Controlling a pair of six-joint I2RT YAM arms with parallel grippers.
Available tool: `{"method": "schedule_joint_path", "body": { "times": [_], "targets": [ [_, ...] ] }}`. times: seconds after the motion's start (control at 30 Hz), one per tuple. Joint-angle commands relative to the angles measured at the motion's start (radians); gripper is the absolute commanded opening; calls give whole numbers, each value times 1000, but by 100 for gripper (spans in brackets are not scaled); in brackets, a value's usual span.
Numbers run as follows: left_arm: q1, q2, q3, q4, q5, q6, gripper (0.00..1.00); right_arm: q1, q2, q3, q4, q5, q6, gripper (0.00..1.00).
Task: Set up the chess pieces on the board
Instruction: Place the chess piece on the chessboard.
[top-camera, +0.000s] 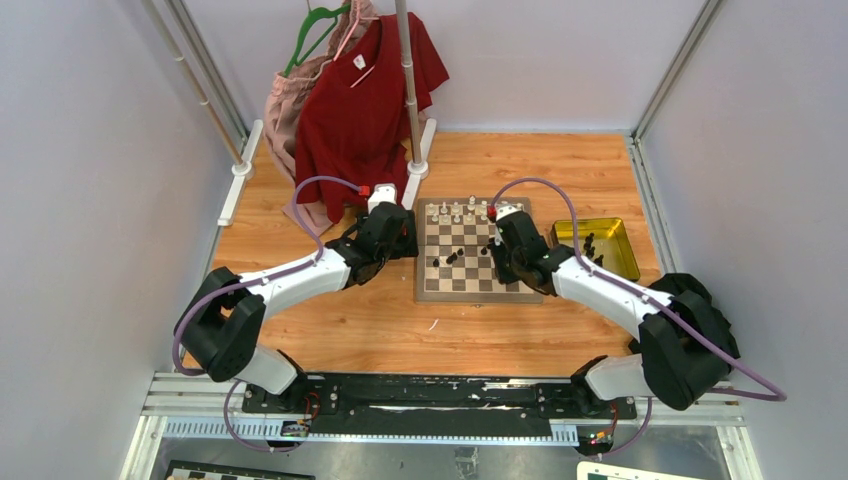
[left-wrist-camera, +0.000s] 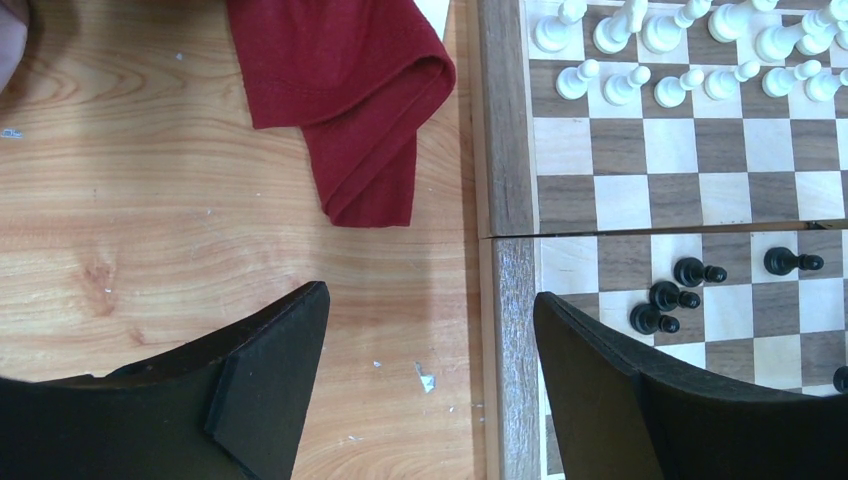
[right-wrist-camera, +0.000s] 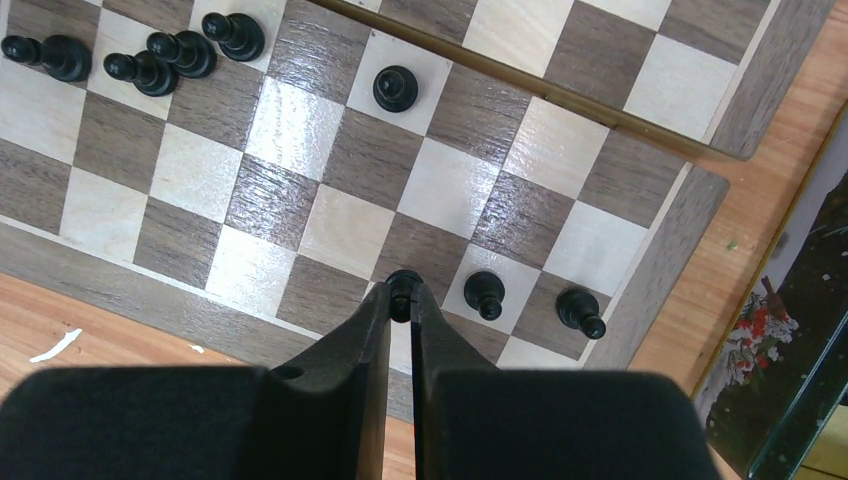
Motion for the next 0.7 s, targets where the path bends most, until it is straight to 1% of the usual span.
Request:
{"method": "schedule_joint_path", "body": {
  "times": [0.0, 0.67],
  "targets": [
    [-9, -5, 17, 6, -19, -1, 80, 17, -9, -10, 2, 22, 17, 3],
    [-9, 5, 17, 14, -19, 2, 80, 17, 60, 0, 38, 43, 0, 4]
  ]
}}
